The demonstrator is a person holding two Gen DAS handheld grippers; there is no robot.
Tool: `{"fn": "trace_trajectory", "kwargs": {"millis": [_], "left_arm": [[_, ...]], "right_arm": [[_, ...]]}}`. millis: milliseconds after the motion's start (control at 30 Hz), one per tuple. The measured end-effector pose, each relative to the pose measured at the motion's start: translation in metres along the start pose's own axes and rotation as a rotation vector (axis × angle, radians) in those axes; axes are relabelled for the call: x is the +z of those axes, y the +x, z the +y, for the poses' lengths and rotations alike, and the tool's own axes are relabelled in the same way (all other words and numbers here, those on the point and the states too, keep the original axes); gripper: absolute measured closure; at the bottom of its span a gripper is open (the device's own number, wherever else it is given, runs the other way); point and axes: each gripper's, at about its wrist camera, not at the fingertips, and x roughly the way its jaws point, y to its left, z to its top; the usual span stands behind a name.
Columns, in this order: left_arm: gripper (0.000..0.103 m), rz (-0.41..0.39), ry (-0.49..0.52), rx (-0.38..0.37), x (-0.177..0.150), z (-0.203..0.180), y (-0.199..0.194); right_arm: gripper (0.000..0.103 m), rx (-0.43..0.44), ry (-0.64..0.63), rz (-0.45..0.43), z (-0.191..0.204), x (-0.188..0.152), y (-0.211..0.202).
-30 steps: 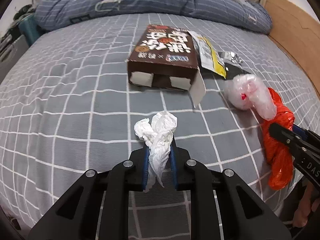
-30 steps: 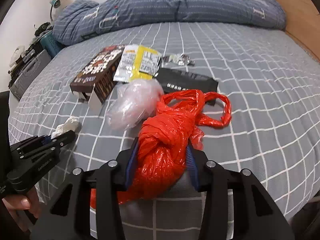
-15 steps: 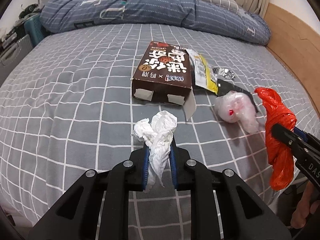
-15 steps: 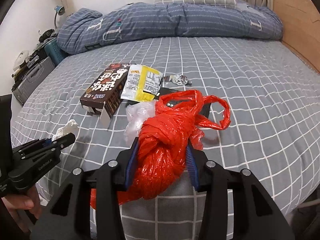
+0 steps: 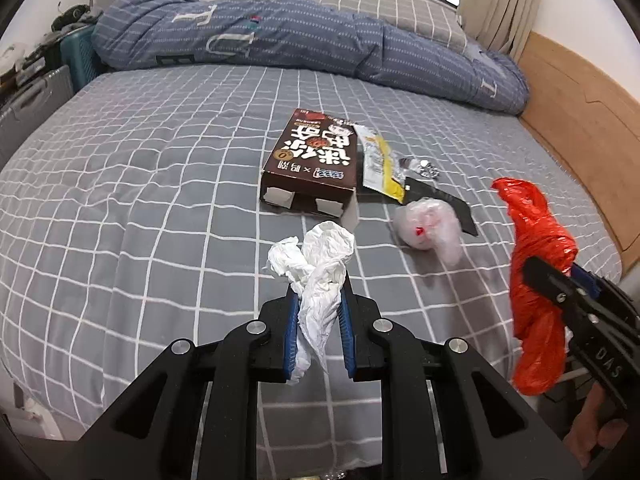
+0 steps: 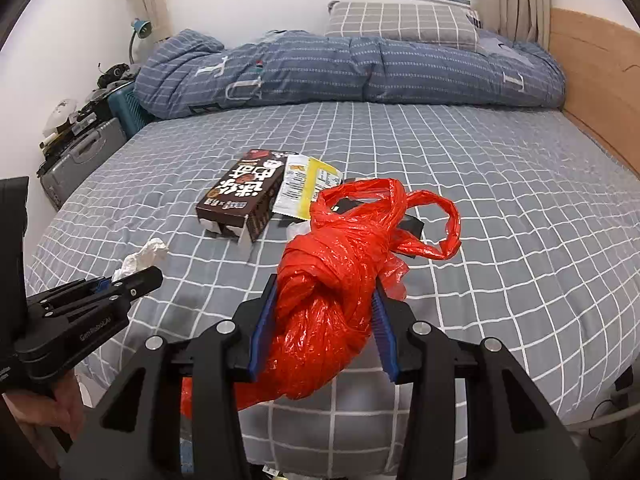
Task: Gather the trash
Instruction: 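Carry the white tissue and red bag down over the trash bin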
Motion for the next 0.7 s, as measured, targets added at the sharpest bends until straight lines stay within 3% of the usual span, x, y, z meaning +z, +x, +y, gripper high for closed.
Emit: {"fn": "trace_trajectory", "kwargs": {"millis": [700], "left_arm": [[0.086, -0.009, 0.002, -0.001, -0.048, -0.016, -0.04]], "right_arm": [[0.062, -0.008, -0.046, -0.029, 0.015, -0.034, -0.047]]}}
